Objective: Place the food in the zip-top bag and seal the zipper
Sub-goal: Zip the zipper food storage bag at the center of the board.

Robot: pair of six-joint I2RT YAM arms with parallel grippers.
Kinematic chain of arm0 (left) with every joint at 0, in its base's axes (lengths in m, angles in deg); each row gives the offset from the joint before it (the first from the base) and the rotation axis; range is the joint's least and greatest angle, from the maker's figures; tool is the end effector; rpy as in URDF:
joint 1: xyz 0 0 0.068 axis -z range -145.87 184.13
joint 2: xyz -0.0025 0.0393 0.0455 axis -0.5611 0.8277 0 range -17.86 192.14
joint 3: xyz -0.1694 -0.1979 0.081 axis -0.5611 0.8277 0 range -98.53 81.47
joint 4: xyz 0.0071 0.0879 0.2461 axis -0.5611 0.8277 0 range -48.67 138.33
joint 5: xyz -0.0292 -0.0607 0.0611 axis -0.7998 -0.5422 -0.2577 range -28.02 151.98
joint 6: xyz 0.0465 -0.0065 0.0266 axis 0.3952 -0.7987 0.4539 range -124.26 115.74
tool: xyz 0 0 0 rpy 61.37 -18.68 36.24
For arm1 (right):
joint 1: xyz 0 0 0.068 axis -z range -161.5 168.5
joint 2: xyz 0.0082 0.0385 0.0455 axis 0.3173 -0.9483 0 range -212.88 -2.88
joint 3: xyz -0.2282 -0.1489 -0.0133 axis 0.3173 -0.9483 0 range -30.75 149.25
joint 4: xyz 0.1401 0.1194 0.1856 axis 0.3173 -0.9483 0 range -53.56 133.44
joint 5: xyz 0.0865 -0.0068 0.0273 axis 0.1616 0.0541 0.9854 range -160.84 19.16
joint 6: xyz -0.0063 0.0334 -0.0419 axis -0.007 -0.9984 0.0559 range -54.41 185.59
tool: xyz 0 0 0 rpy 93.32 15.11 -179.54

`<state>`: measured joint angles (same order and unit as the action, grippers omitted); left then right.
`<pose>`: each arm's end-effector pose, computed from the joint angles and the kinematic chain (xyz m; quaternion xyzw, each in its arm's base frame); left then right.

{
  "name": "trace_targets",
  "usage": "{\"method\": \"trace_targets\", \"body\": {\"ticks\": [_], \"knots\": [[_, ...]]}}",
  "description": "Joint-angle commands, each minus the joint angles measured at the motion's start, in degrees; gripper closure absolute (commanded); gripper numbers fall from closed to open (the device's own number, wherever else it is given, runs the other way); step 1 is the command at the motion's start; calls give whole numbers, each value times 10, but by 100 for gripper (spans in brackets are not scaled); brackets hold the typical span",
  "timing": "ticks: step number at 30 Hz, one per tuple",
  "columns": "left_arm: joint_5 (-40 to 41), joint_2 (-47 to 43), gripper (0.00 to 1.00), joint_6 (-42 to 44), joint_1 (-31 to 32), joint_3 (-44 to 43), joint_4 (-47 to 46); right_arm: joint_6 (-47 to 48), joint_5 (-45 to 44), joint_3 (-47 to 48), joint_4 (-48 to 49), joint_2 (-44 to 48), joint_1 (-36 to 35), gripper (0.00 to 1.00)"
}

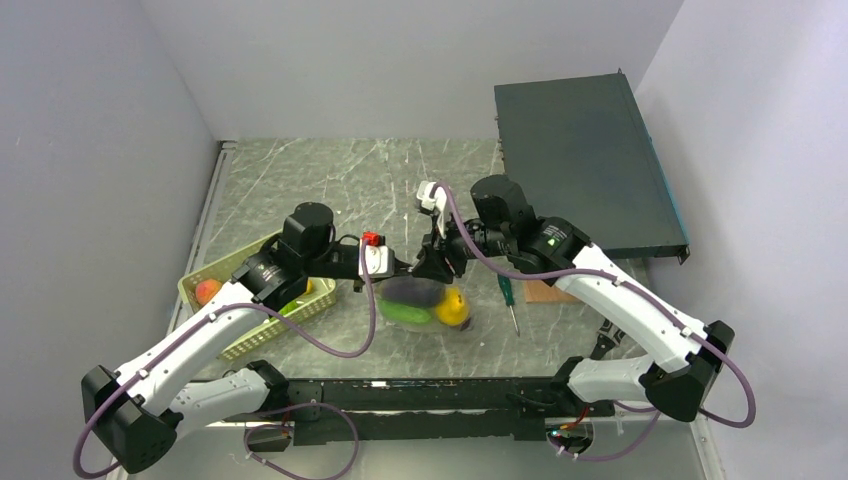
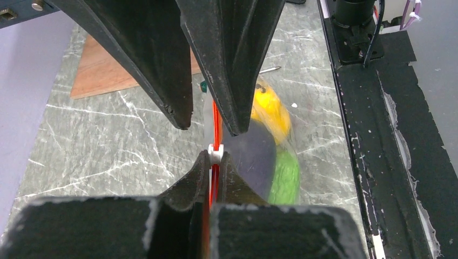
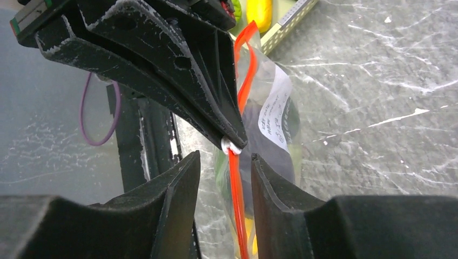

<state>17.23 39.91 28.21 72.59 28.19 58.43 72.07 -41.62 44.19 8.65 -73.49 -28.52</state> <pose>0.1571 -0.1567 0.3408 0.6180 0.4988 -0.3416 0.5026 0.1664 0.2040 0.3875 -0.4899 0.6937 0.3718 0.3749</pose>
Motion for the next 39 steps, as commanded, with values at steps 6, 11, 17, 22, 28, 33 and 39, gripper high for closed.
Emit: {"method": "trace_targets", "body": {"ticks": [6,11,17,22,28,33,39], "knots": [[-22,-17,100,18,5,-19,-20,15,1,-26,16,20,-1,62],[-22,-16,100,18,5,-19,-18,21,-10,-24,2,5,-1,64],[-20,-14,100,18,5,-18,-20,16,4,-34,19,9,-1,81],[-23,-13,100,18,5,-18,-20,15,5,-46,29,12,-1,82],[-20,-14,100,19,5,-17,-20,12,2,-48,35,9,-1,100],[-12,-16,100,19,5,-15,-23,-40,-66,-64,62,23,-1,100],[5,-20,100,23,5,-12,-23,-119,-174,-128,106,90,-1,100]]}}
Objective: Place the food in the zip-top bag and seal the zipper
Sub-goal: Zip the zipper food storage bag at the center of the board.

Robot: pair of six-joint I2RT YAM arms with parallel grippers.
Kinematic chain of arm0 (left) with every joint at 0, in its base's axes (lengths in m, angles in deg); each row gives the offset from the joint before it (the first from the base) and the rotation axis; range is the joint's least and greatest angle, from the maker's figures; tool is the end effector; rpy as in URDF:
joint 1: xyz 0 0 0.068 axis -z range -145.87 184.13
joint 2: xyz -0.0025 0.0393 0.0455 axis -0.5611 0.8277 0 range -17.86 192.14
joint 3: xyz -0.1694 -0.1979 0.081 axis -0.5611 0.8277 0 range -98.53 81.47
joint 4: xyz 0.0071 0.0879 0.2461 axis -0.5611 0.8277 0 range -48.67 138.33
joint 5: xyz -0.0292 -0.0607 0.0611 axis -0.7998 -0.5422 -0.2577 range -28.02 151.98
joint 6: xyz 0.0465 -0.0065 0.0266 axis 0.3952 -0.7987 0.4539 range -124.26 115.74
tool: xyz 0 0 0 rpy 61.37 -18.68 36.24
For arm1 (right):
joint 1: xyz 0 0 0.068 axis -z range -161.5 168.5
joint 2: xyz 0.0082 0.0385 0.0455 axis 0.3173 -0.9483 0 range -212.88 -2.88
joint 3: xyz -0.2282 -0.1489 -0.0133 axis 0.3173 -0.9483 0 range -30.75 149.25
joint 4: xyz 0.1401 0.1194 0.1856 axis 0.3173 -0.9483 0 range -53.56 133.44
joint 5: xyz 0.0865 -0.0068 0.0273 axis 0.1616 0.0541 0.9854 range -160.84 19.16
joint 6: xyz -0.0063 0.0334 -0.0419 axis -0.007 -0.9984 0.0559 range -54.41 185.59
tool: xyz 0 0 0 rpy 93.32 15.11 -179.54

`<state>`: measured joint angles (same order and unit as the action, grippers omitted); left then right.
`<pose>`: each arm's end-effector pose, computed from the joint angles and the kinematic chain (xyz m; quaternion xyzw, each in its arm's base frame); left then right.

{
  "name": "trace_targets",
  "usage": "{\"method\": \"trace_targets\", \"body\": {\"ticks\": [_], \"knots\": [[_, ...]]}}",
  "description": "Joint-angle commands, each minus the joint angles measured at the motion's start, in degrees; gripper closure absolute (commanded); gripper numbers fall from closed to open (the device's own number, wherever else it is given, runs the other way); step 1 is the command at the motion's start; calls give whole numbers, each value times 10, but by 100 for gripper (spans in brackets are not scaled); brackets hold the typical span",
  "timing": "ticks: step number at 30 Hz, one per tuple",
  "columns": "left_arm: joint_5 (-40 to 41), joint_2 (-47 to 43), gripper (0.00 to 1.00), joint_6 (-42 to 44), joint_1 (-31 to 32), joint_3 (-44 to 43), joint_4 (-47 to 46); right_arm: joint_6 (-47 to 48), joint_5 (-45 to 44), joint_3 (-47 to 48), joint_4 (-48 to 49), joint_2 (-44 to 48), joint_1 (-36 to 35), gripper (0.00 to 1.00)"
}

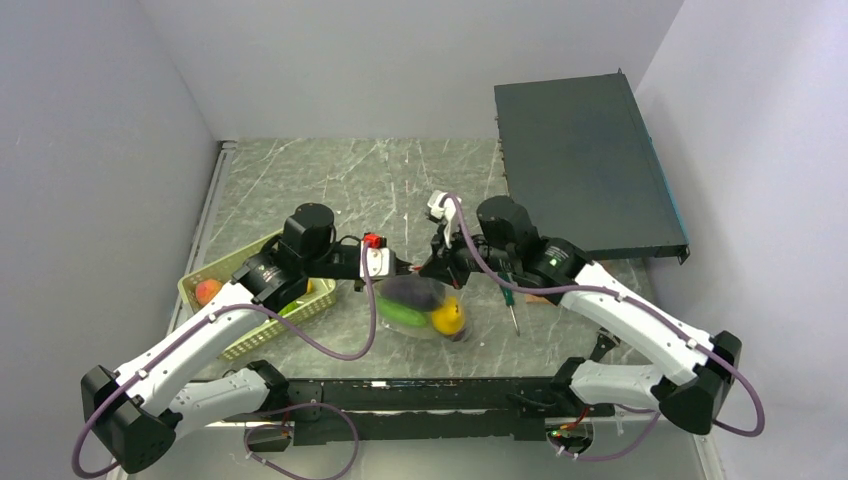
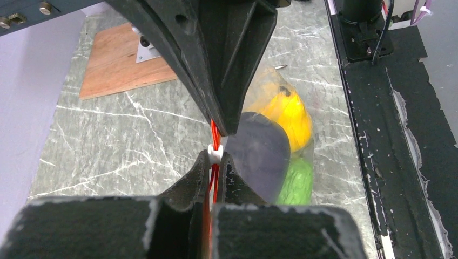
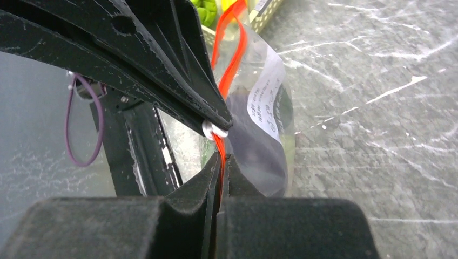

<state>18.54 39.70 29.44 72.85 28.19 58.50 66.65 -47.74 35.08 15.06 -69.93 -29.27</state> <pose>0.1565 -0.1568 0.3413 0.6216 0.4964 -0.3285 0.5093 0.1618 0.1990 0.3586 -0.4417 0.7294 0.3542 0.3839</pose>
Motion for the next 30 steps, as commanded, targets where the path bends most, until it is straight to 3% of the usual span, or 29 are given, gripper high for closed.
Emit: {"method": "trace_targets", "body": {"ticks": [1,7,20,30], "knots": [[-4,-17,100,14,2,-12,-22,-78,-124,-47,49,69,7,100],[33,-25,100,27,3,-2,-22,-111,-169,-124,102,167,5,100],[145,-49,100,53,-10,36,-48,-103,-229,-161,58,272,6,100],[172,-59,100,59,-31,46,-58,-99,-252,-169,31,322,6,100]]}}
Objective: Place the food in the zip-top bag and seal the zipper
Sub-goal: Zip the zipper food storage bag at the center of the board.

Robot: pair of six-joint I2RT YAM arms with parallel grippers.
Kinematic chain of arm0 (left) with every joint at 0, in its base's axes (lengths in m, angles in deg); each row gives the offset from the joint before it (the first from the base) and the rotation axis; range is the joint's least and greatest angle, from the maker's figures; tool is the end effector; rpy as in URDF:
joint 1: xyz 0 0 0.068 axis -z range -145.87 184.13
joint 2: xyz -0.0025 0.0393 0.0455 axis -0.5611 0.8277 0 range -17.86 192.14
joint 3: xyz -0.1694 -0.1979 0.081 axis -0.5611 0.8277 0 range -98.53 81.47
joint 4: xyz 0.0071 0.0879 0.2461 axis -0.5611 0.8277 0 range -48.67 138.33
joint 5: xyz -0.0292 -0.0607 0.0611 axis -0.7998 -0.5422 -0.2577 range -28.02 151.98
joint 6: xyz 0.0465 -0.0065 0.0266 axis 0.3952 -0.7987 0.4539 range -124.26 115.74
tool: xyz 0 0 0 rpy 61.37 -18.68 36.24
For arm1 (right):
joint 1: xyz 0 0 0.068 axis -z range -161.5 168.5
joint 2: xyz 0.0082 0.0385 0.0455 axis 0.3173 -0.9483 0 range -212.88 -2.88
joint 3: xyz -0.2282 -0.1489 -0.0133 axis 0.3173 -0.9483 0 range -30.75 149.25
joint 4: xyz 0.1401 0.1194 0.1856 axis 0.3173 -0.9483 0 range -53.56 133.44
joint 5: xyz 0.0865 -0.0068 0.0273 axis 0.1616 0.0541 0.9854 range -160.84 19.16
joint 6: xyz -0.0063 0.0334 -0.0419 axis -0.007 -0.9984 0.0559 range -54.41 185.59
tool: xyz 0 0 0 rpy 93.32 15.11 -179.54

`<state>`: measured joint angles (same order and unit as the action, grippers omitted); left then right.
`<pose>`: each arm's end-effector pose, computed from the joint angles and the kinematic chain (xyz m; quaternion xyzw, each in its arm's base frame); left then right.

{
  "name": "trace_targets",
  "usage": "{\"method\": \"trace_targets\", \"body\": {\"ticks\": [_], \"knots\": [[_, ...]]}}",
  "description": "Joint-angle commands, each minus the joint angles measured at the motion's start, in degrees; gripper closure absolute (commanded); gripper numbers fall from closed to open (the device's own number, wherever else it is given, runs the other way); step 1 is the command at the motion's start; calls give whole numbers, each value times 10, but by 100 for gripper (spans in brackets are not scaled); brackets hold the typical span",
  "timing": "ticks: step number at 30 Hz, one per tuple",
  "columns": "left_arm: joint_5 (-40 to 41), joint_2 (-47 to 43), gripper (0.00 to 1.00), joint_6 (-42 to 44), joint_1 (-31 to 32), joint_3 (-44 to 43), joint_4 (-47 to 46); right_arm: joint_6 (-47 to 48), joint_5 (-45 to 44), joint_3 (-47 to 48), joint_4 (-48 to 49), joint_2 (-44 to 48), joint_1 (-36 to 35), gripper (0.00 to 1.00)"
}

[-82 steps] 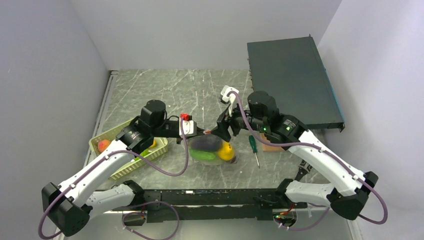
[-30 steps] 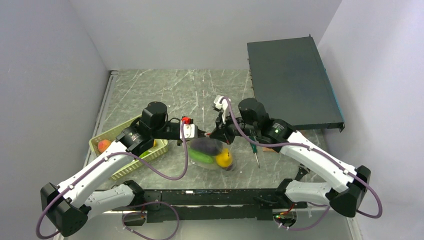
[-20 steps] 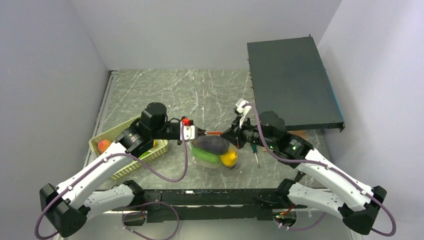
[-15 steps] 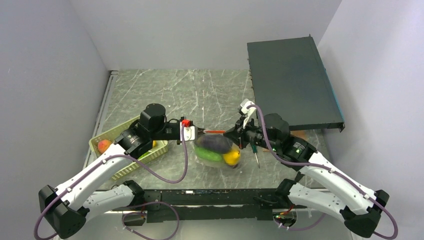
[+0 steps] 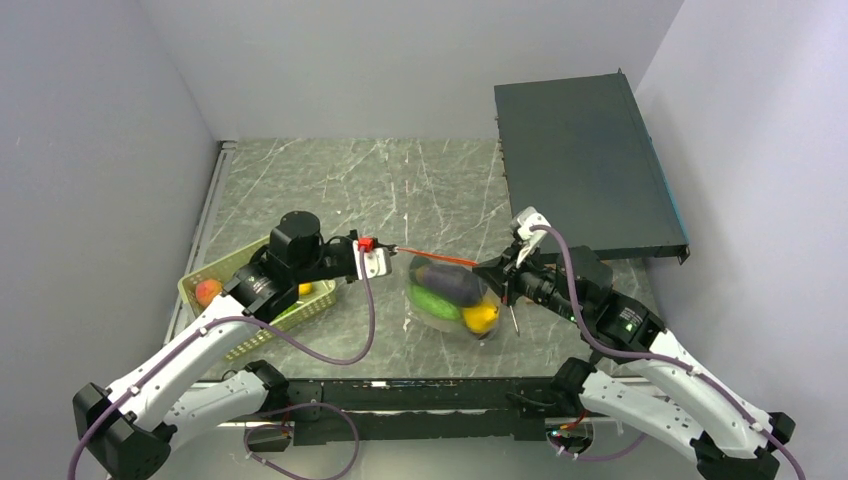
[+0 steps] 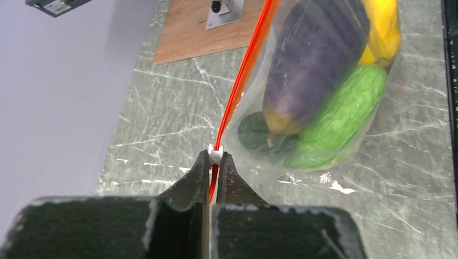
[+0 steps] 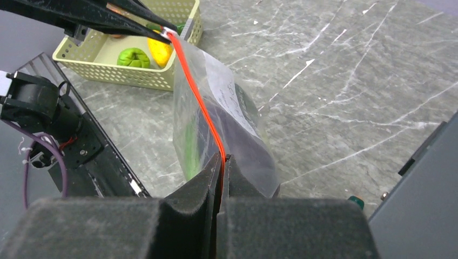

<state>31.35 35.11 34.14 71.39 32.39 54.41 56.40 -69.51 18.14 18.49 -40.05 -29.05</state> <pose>0.1559 -0.1413 0.3369 0.5995 0.5159 -0.2066 0.5760 0.0966 0.1069 0.3564 -0.2643 0.7379 0.3030 0.5421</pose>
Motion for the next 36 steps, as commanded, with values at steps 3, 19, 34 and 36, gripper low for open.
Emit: {"method": "trace_targets", "body": {"ticks": [3,19,34,36], "knots": [[40,-15,100,11,-21,4,-14,8,-29,2,-14,26,4,100],[54,-20,100,8,-50,12,-25,21,-43,-5,-20,44,4,100],[32,-48,21,17,-69,14,-20,11,28,3,47,-16,4,100],[25,-58,19,15,-73,16,-24,9,45,9,73,-38,4,100]]}}
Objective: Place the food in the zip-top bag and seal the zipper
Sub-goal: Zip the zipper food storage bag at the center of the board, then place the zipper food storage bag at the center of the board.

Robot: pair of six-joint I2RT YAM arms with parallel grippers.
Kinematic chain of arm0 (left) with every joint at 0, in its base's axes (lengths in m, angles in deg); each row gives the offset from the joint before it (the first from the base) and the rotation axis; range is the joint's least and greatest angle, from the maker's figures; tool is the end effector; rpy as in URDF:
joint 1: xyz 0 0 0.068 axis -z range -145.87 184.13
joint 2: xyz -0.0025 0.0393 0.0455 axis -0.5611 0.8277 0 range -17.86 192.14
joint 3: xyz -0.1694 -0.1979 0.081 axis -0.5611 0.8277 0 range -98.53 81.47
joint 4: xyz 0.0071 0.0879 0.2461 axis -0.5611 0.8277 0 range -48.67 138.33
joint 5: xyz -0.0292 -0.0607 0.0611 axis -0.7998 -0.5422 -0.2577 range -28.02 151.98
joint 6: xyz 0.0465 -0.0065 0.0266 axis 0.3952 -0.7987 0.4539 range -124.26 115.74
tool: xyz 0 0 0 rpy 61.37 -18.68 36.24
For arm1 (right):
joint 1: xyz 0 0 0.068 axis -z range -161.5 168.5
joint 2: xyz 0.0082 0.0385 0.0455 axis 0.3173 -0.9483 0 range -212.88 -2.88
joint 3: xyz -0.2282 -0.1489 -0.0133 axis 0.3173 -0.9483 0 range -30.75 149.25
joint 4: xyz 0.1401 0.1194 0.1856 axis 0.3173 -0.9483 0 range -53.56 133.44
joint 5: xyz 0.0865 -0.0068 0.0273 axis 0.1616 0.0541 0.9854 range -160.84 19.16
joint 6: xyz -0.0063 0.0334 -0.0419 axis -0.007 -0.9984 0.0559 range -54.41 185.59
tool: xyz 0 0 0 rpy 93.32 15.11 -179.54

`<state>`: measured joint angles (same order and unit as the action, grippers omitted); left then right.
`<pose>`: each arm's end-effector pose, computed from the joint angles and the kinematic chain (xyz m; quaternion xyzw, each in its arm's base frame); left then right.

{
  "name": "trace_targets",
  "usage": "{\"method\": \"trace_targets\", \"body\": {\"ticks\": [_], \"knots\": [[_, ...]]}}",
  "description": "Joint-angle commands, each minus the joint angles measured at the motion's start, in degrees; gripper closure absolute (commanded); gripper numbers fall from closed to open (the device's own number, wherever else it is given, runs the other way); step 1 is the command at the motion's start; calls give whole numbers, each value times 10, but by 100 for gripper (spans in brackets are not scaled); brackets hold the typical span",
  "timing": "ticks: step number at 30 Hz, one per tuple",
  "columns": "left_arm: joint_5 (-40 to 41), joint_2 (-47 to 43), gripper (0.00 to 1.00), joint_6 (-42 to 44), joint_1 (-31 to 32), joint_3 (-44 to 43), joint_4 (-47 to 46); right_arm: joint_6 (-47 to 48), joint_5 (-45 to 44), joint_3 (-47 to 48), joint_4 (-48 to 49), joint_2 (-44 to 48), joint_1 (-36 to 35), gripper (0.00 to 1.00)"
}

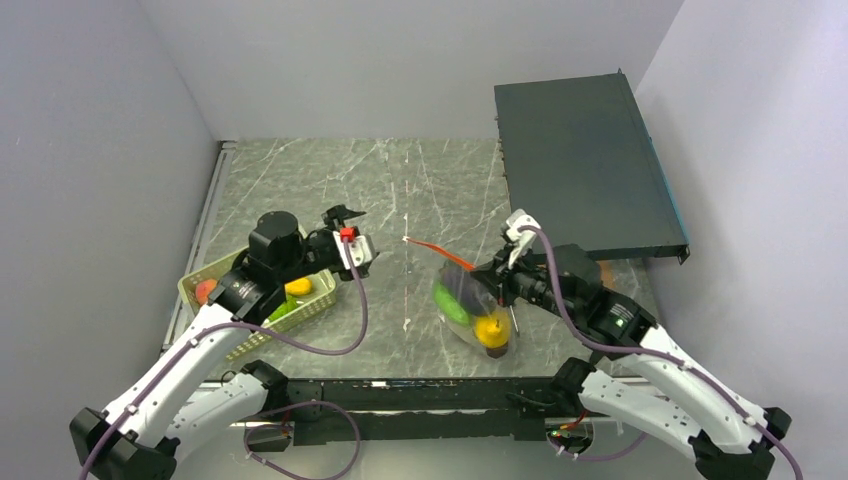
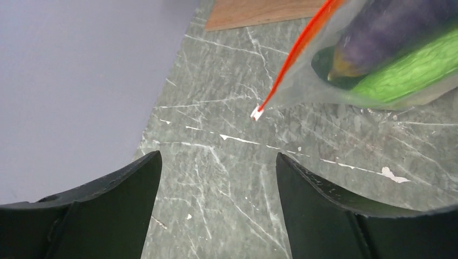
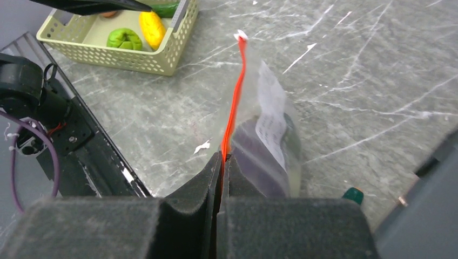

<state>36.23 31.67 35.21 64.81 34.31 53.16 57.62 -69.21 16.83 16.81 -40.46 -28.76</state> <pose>0.1631 -0.1147 0.3381 0.5540 0.5509 -0.1295 0.6105 0.0988 0.1084 0.3447 -0.2776 0.7523 0.2870 0.5241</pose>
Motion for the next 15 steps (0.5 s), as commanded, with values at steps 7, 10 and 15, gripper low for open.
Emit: {"method": "trace_targets", "body": {"ticks": [7,10,15], "knots": [[78,-54,6,-22,-9,30,-123,-2,71,67,139,-110,0,100],[188,-50,1,-36,-10,40,-194,-16,68,85,162,-145,0,100],[313,-45,0,-13,-7,47,-244,-41,38,123,183,-217,1,100]]}}
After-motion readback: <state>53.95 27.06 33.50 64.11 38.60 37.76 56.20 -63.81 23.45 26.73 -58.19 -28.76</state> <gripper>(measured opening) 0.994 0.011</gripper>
